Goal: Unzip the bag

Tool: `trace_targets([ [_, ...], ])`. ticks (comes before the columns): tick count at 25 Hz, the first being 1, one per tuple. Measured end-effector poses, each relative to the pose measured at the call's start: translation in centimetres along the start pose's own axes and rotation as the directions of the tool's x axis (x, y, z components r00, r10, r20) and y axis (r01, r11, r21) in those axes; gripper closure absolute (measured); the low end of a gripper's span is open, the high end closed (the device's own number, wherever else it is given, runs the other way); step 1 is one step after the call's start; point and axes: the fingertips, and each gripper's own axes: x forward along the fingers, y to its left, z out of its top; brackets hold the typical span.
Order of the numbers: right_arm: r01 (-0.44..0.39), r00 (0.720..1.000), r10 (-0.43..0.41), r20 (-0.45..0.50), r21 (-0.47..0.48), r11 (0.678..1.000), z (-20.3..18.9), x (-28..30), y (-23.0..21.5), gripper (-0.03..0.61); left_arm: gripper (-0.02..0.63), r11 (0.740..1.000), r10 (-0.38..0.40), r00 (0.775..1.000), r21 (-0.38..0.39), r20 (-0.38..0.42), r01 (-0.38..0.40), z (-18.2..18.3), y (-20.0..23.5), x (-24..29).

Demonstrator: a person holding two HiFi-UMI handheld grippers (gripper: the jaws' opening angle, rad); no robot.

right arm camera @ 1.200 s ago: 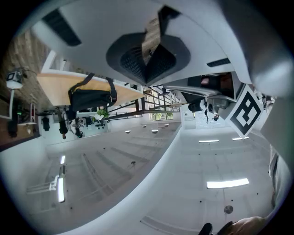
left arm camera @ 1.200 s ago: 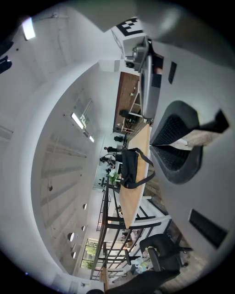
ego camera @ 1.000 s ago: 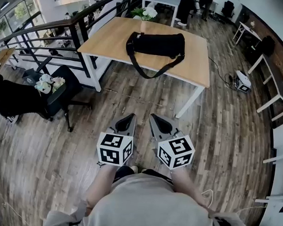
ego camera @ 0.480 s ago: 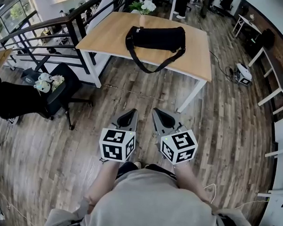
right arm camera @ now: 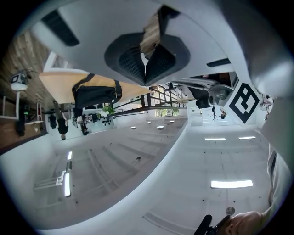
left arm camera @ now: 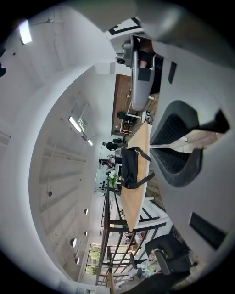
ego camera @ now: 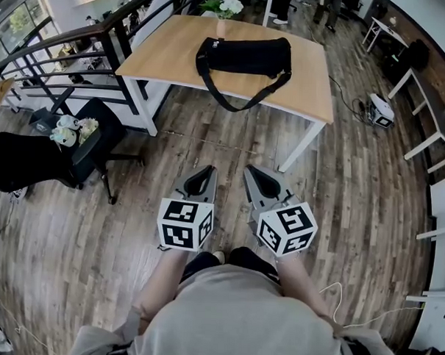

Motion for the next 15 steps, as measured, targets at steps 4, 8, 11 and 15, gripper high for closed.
trace_targets([
  [4,0.016,1.000,-0.016,-0.015,0.001,1.000,-0.2,0.0,0.2,0.499,0.592,1.000,-0.004,1.000,-0.011,0.003,0.004,-0.1,0.5,-0.4],
  [8,0.033,0.999,-0.034,-0.029,-0.009,0.999,-0.6,0.3,0.3,0.492,0.592,1.000,-0.014,1.000,-0.015,-0.007,0.014,-0.5,1.0,-0.3],
  [11,0.031,0.998,-0.032,-0.046,-0.015,0.999,-0.7,1.1,0.0,0.487,0.580,1.000,-0.011,1.000,-0.010,-0.011,0.011,-0.4,1.6,0.3],
  [15,0.021,0.999,-0.022,-0.045,-0.014,1.000,-0.6,2.9,-1.0,0.477,0.489,1.000,-0.005,1.000,-0.013,-0.009,0.005,0.1,2.5,1.8],
])
